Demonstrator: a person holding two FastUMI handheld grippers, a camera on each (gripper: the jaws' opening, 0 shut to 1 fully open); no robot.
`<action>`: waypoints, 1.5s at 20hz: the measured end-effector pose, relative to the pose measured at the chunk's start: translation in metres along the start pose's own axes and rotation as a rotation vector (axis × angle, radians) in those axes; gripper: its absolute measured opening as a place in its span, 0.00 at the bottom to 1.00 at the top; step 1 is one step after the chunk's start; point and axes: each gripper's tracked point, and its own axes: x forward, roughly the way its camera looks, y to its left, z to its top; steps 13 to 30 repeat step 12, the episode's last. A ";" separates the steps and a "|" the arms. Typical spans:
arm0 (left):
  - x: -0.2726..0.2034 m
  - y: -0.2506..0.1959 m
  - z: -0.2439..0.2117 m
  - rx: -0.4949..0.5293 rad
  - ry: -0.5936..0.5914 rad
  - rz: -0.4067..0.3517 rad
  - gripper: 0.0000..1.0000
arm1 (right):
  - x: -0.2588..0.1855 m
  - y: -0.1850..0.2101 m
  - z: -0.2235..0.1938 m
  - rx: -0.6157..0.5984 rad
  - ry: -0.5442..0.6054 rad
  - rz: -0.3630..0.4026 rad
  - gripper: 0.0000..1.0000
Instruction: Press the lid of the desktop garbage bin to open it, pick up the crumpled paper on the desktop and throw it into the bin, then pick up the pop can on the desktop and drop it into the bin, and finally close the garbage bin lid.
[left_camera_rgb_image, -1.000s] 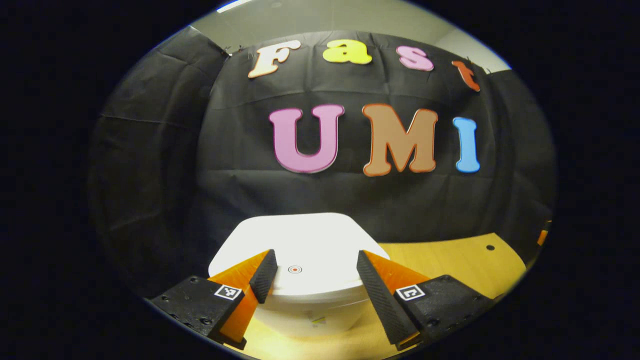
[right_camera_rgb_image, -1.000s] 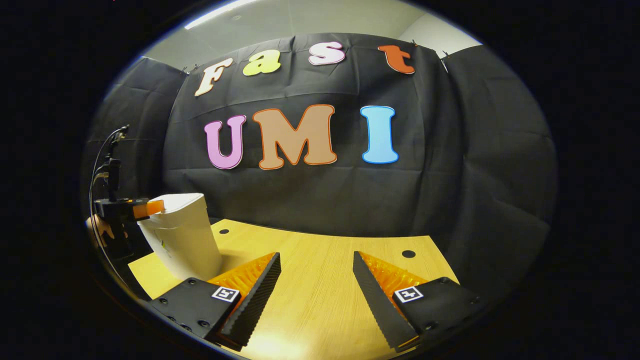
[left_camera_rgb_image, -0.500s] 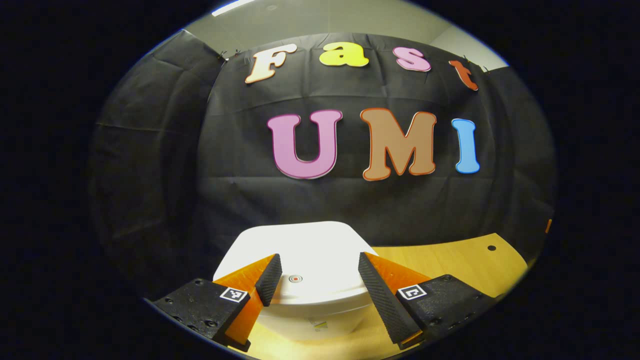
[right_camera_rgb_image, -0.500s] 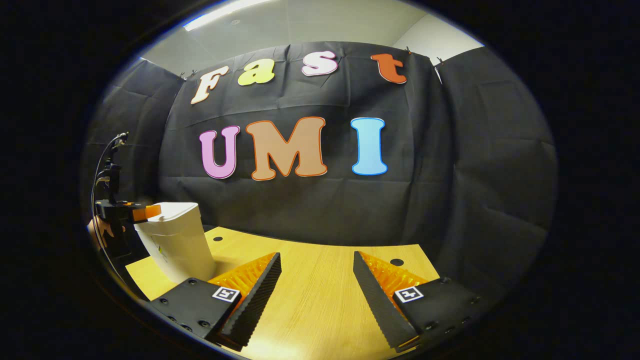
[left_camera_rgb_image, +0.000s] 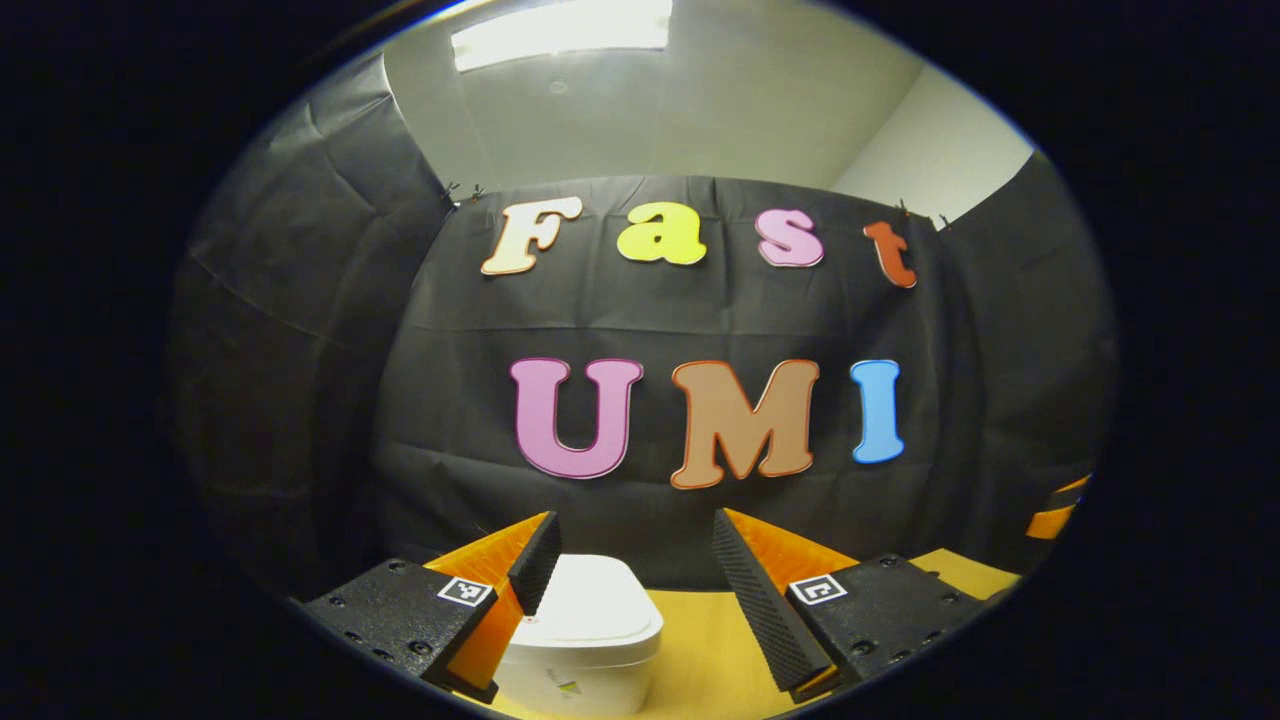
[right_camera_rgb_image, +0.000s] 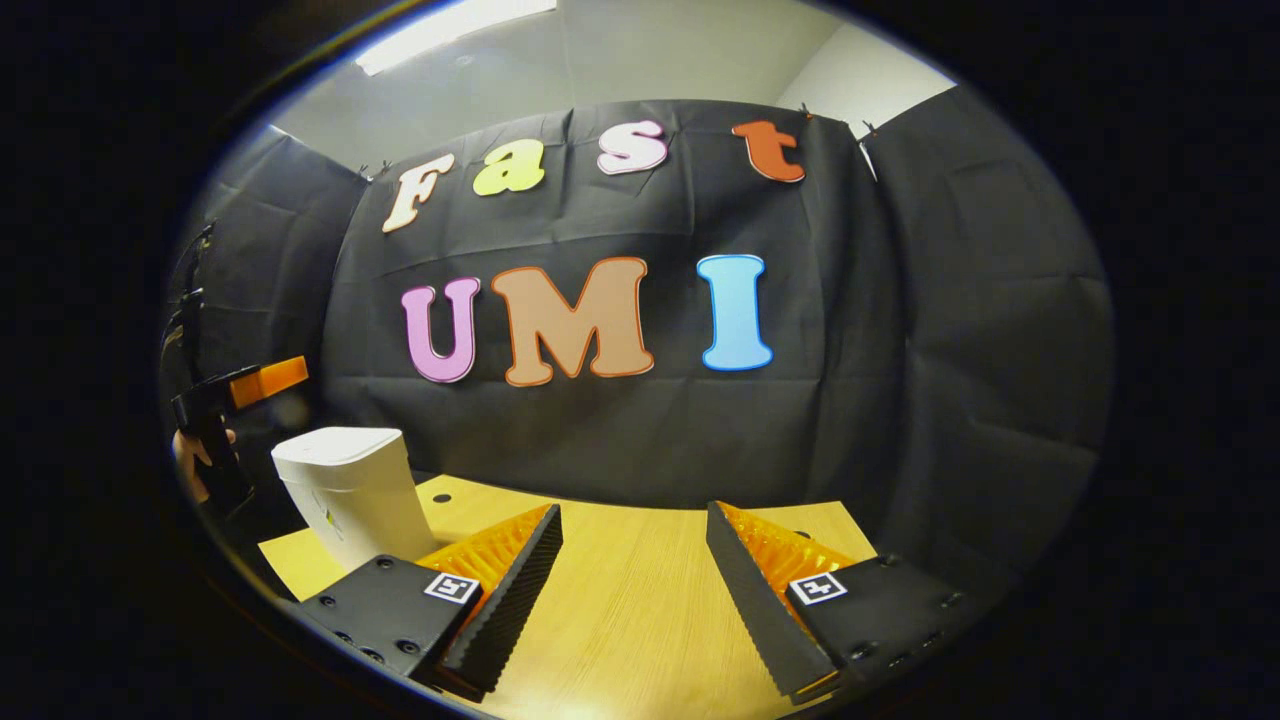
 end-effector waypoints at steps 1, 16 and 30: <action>-0.004 -0.014 0.001 -0.009 -0.002 -0.016 0.92 | -0.004 -0.005 0.006 0.002 -0.025 -0.012 0.96; -0.022 -0.155 -0.021 -0.106 0.065 -0.221 0.92 | -0.054 -0.065 0.027 0.026 -0.147 -0.116 0.96; -0.022 -0.155 -0.021 -0.106 0.065 -0.221 0.92 | -0.054 -0.065 0.027 0.026 -0.147 -0.116 0.96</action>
